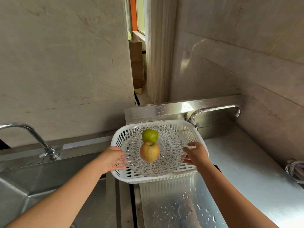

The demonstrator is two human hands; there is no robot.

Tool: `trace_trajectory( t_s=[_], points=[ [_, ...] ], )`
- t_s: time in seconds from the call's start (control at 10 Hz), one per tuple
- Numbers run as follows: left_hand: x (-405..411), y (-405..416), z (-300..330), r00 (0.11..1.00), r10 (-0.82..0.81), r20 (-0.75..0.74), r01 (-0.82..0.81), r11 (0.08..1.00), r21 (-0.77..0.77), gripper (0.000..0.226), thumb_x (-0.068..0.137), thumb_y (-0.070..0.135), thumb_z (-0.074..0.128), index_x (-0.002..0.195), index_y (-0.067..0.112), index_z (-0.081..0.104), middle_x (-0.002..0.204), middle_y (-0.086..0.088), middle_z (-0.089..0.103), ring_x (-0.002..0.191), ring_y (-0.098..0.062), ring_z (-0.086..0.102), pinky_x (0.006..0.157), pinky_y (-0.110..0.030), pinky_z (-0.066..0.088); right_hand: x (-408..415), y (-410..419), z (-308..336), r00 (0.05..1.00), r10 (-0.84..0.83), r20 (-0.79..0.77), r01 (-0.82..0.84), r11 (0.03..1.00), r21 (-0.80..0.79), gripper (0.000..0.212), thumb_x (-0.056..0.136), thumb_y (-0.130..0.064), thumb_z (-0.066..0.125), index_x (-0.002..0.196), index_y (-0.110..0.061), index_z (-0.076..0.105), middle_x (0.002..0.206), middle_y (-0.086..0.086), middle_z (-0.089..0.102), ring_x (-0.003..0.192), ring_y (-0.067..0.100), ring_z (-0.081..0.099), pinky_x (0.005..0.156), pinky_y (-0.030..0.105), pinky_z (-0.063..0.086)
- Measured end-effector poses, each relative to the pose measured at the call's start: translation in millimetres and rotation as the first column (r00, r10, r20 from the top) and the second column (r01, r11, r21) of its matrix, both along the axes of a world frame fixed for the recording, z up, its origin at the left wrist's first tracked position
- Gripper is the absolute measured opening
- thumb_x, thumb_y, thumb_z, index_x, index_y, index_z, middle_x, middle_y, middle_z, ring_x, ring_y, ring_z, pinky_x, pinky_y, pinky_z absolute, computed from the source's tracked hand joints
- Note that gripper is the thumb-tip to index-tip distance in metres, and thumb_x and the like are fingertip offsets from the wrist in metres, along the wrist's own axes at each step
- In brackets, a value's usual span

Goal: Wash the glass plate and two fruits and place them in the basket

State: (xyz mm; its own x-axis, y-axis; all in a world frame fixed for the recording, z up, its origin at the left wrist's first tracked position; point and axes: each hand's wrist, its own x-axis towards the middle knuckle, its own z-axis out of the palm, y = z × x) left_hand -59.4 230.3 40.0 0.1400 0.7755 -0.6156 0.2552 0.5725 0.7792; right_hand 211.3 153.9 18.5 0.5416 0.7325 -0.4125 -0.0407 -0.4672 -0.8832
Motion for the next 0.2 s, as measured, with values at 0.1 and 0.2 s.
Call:
trace_trajectory(
  t_s=[0.1,0.2],
  points=[
    [0,-1,7,1.0,-0.007,-0.027,0.007,1.0,-0.004,0.019,0.089,0.004,0.052,0.107,0.007,0.047,0.089,-0.018,0.062,0.08,-0.029,0.062,0.069,-0.042,0.055,2,-1,4,0.999,0.008,0.034,-0.007,1.0,-0.018,0.033,0.083,-0.006,0.062,0.115,-0.005,0.051,0.09,0.019,0.064,0.063,0.022,0.064,0.051,0.03,0.057],
    [-6,-6,22,0.991,-0.046,-0.13,0.048,0.999,0.01,0.022,0.09,0.006,0.051,0.112,0.005,0.048,0.101,-0.022,0.061,0.088,-0.031,0.062,0.072,-0.042,0.055,7,-8,15,0.991,-0.004,0.136,0.007,1.0,-0.022,0.035,0.083,-0.008,0.063,0.116,-0.004,0.051,0.085,0.017,0.063,0.066,0.027,0.065,0.057,0.035,0.058]
  ],
)
